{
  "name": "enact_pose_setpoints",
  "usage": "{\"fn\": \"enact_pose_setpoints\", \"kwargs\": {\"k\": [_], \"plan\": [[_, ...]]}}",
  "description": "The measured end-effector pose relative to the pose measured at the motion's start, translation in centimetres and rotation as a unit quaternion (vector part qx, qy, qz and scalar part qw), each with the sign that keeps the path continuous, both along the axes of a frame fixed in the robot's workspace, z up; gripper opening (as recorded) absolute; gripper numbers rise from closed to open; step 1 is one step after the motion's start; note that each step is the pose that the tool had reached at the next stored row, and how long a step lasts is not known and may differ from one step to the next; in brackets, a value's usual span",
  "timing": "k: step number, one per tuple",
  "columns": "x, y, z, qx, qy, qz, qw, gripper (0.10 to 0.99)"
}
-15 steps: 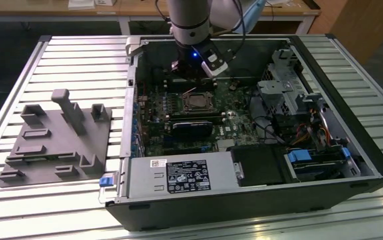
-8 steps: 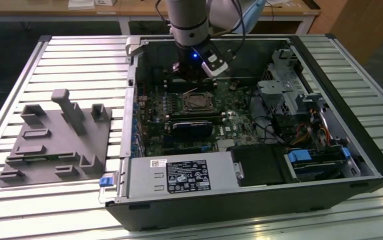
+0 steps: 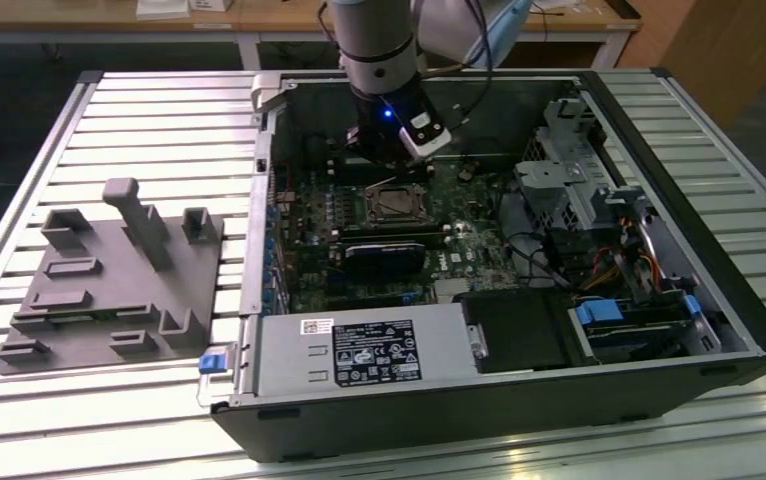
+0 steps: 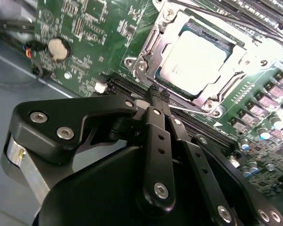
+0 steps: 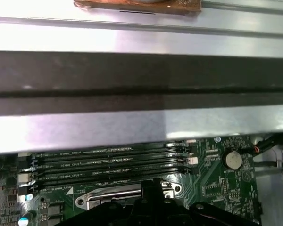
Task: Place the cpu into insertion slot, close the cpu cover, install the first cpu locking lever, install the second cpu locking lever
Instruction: 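Install the first cpu locking lever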
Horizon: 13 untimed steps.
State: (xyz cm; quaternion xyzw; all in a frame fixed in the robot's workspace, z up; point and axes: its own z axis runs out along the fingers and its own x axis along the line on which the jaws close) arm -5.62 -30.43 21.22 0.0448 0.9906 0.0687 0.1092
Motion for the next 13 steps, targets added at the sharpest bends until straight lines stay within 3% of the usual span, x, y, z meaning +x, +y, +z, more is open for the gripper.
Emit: {"fn": "enact_pose_setpoints", "kwargs": {"k": [9, 13], "plan": [[-0.1, 0.92, -0.19, 0.0, 0.0, -0.02, 0.9998, 0.106], [-0.11, 0.96, -0.33, 0.0, 0.0, -0.046, 0.9989, 0.106]]}}
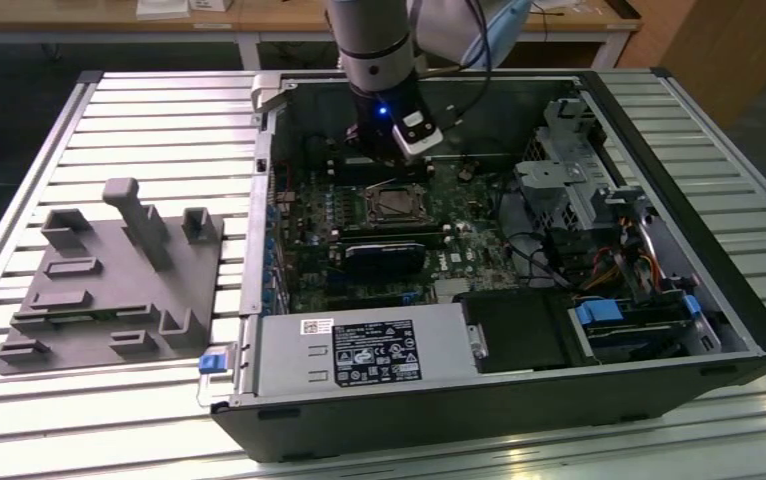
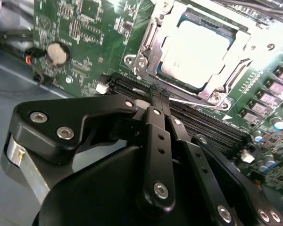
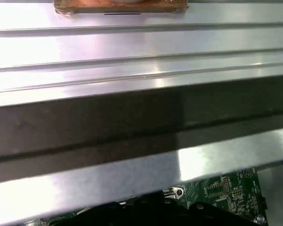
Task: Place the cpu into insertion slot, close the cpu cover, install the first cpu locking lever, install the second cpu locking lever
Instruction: 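Install the first cpu locking lever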
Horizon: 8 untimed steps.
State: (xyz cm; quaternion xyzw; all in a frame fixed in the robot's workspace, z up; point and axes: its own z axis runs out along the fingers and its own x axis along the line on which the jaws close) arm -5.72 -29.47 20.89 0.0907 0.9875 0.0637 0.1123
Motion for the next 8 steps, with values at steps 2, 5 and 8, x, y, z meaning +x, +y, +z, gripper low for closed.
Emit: {"fn": "enact_pose_setpoints", "kwargs": {"k": [2, 5, 8], "plan": [[-0.03, 0.01, -0.06, -0.0001, 0.0, -0.015, 0.9999, 0.106], [-0.21, 0.13, -0.11, -0.0001, 0.0001, -0.023, 0.9997, 0.106], [-0.62, 0.64, -0.25, -0.0001, 0.0, -0.04, 0.9992, 0.106]]}}
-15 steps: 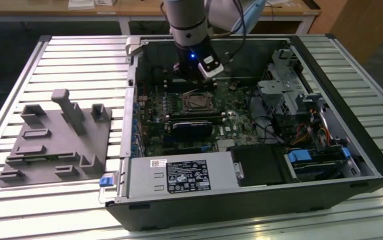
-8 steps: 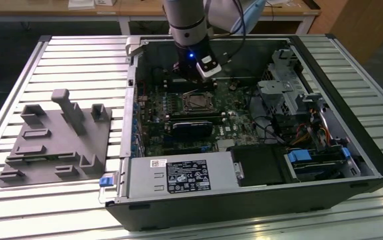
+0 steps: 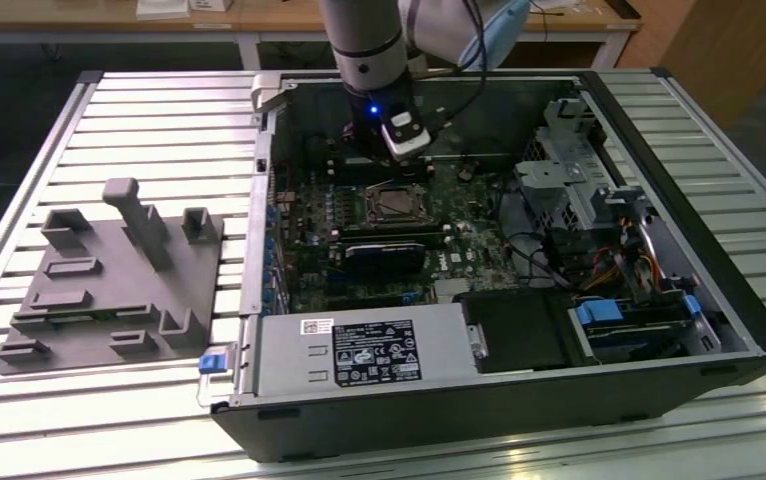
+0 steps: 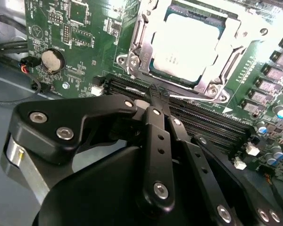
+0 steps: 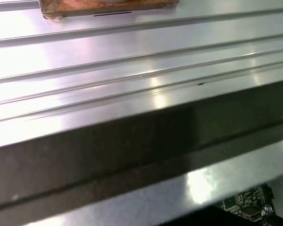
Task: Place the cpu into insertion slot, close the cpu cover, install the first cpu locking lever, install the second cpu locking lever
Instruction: 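Install the first cpu locking lever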
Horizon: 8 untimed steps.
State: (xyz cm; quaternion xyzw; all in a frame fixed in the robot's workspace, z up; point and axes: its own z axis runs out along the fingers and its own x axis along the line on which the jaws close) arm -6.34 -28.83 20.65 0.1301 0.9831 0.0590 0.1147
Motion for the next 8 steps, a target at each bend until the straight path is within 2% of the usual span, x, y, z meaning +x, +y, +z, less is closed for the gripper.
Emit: {"fn": "enact_pose_setpoints", "kwargs": {"k": [8], "plan": [[0.0, 0.23, -0.12, 0.0, 0.0, -0.01, 1.0, 0.106]]}}
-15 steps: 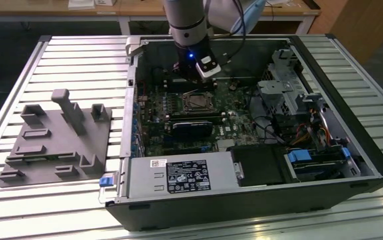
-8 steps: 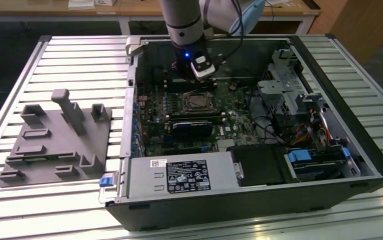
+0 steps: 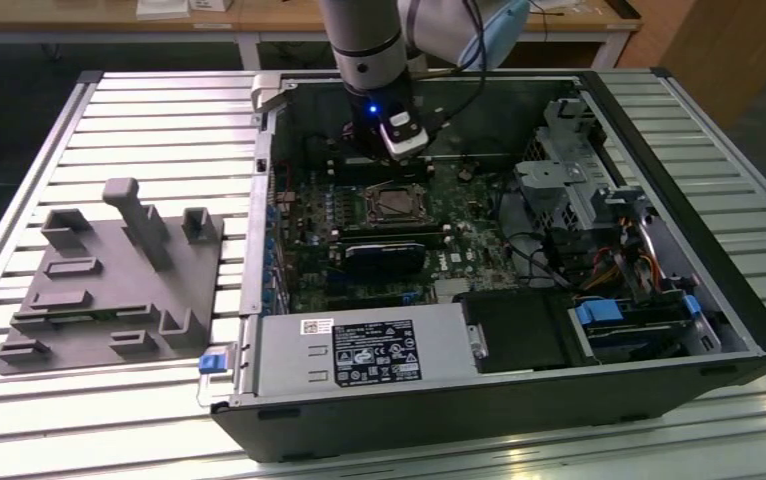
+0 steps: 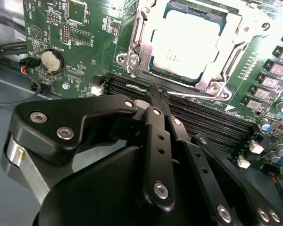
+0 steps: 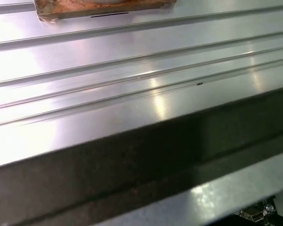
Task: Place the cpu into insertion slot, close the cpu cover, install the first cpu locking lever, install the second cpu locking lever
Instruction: 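Install the first cpu locking lever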
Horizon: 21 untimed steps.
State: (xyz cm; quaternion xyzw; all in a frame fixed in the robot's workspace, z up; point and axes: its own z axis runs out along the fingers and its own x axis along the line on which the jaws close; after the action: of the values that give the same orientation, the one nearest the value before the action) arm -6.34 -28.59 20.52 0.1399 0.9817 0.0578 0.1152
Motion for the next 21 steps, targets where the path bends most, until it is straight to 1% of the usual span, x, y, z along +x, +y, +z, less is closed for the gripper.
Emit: {"fn": "enact_pose_setpoints", "kwargs": {"k": [10, 21], "plan": [[0.0, 0.05, -0.31, 0.0, 0.0, -0.015, 0.9999, 0.106], [0.05, 0.1, -0.68, 0.0, 0.0, -0.024, 0.9997, 0.106]]}}
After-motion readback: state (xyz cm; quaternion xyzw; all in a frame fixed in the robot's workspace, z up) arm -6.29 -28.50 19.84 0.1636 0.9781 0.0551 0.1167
